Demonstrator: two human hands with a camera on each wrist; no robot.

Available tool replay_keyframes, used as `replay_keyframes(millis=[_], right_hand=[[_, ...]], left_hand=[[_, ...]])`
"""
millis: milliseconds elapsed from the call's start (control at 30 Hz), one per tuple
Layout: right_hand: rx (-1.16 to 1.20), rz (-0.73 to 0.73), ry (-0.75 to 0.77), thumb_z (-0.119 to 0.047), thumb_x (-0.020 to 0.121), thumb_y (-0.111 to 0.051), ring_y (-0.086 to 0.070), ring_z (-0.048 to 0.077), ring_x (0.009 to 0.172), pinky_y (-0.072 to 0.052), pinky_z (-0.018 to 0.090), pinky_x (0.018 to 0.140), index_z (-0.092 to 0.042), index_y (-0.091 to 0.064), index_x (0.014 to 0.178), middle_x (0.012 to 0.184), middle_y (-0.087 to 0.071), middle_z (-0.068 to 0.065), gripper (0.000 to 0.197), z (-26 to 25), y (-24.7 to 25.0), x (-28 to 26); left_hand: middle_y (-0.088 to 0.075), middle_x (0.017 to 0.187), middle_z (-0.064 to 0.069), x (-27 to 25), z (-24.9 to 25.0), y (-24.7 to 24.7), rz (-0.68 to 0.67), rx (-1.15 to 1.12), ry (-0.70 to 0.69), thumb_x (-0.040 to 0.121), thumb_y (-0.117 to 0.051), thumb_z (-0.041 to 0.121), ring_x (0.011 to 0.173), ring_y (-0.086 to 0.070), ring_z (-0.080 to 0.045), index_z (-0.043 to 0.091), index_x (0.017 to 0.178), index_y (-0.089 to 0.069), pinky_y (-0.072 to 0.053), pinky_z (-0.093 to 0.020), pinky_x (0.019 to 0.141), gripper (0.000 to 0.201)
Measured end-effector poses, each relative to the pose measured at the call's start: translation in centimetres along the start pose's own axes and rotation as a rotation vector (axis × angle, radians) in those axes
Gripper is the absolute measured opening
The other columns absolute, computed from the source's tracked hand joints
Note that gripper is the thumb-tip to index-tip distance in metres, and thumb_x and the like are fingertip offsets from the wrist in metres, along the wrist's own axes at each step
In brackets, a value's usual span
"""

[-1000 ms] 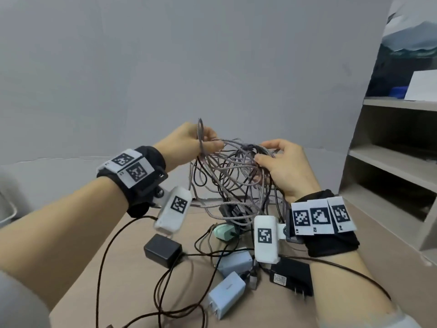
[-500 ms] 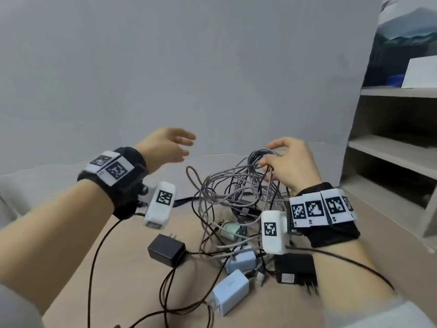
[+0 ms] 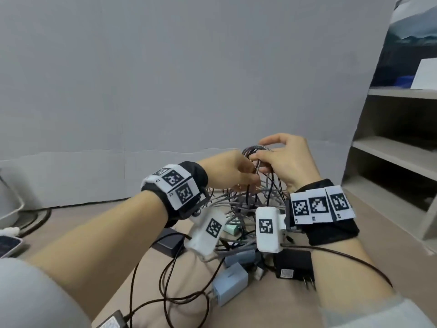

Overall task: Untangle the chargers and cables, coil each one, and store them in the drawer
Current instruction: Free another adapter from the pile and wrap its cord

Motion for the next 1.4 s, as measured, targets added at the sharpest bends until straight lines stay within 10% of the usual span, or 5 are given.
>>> replay_keyframes(millis=[300,567,1033,1200,1400], right_hand=[[-0.142,0.039,0.0,-0.005,0.084,-0.056,-0.052,0.007,0.048,-0.05,0.025,0.048,-0.019,-0.067,0.1,0.079,-0.071,0.003,0.024,-0.2,0.6,0.0],[-0.58,-0.066,0.161,-0.036,0.087,-0.067,-0.032,0.025,0.135,-0.032,0.036,0.106,-0.029,-0.053,0.137,0.142,-0.038,0.002,0.053,-2.3,-1.3,-1.8],[-0.697,-0.428,0.264,-0.028,0.084,-0.071,-0.062,0.015,0.08,-0.047,0.031,0.071,-0.021,-0.066,0.081,0.081,-0.066,-0.007,0.01,-2.0,-3.8,-3.1],[-0.653,-0.349,0.29,-0.028,0.088,-0.074,-0.062,0.019,0.068,-0.044,0.029,0.062,-0.011,-0.07,0.072,0.068,-0.068,0.004,0.024,-1.7,-3.1,-2.2],[-0.359,-0.034,0.301,-0.027,0.09,-0.071,-0.07,0.022,0.075,-0.057,0.04,0.073,-0.014,-0.068,0.076,0.074,-0.071,0.005,0.019,-2.1,-1.4,-1.0]], left_hand=[[-0.075,0.086,-0.009,-1.9,-4.9,4.7,0.087,-0.132,0.16,0.104,-0.054,0.017,0.08,-0.074,-0.021,0.005,0.095,-0.073,-0.063,-0.038,0.081,0.024],[-0.065,0.081,-0.01,-2.6,-1.7,7.1,0.322,-0.46,0.046,0.105,-0.051,0.013,0.074,-0.069,-0.024,-0.004,0.101,-0.068,-0.063,-0.036,0.074,0.025],[-0.05,0.061,-0.003,-1.5,-1.1,8.7,0.471,-0.848,0.204,0.105,-0.043,0.006,0.057,-0.045,-0.016,-0.001,0.092,-0.063,-0.041,-0.022,0.046,0.024],[-0.063,0.074,-0.012,-1.2,-1.6,8.2,0.449,-1.151,0.19,0.104,-0.05,0.007,0.054,-0.063,-0.019,-0.002,0.098,-0.057,-0.06,-0.03,0.062,0.012],[-0.068,0.103,-0.015,-2.3,-1.0,3.4,0.024,-0.569,0.112,0.102,-0.057,0.03,0.093,-0.069,-0.025,-0.004,0.114,-0.064,-0.059,-0.039,0.092,0.037]])
Point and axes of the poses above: each hand's wrist, its own x-axis towards the middle knuckle, its own y-axis out of the back of the hand, z = x × y, the point moved 4 cm from there along x, towards the middle knuckle
